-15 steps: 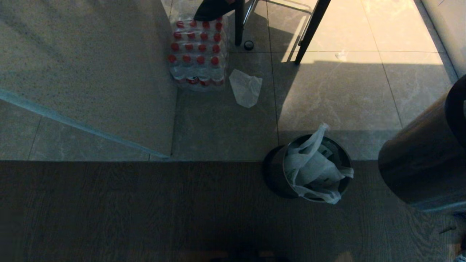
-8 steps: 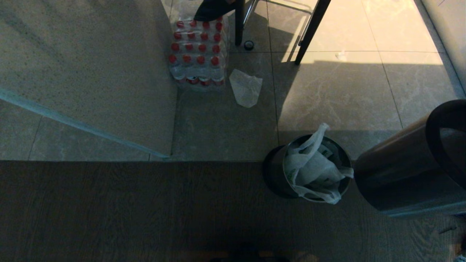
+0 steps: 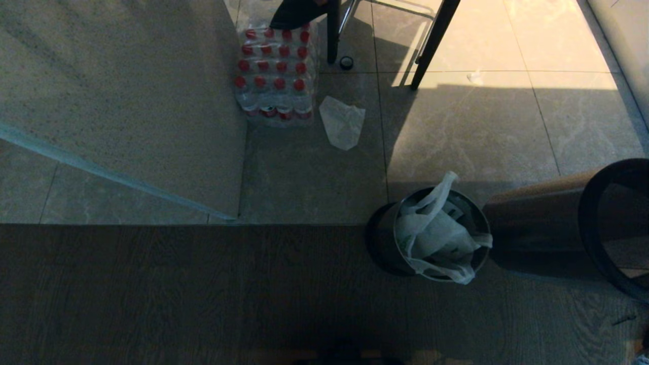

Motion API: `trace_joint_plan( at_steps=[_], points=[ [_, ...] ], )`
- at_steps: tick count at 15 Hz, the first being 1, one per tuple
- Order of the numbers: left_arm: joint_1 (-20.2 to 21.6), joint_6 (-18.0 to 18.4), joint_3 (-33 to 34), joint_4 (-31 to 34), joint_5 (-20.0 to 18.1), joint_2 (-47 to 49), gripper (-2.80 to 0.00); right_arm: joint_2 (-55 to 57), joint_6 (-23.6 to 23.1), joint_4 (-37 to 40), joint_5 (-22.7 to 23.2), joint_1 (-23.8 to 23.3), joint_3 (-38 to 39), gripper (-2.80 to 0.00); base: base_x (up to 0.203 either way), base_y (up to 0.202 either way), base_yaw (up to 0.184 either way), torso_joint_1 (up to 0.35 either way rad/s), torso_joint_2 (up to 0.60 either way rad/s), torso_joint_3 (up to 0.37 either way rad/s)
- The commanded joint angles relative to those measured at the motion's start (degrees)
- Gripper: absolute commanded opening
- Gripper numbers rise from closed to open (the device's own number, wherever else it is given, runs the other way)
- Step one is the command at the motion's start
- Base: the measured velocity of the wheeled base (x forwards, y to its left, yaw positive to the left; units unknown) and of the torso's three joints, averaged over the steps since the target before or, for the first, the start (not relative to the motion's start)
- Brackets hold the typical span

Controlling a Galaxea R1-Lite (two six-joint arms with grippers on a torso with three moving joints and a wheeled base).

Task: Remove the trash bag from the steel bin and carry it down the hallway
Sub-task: Place the outer trash can on the ground

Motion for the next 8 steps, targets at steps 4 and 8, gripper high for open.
trace_joint_plan(
  at_steps=[4, 8],
  points=[
    [0.02, -0.06, -0.02, -0.01, 0.08, 0.0, -2.8, 10.56, -0.99, -11.02, 0.28, -1.07, 6.11, -2.8, 0.0, 0.0, 0.0, 0.0, 0.0, 0.0],
    [0.02, -0.06, -0.02, -0.01, 0.03, 0.0, -2.8, 27.84, -0.92, -28.24, 0.22, -5.24, 6.87, -2.8, 0.0, 0.0, 0.0, 0.0, 0.0, 0.0]
  ],
)
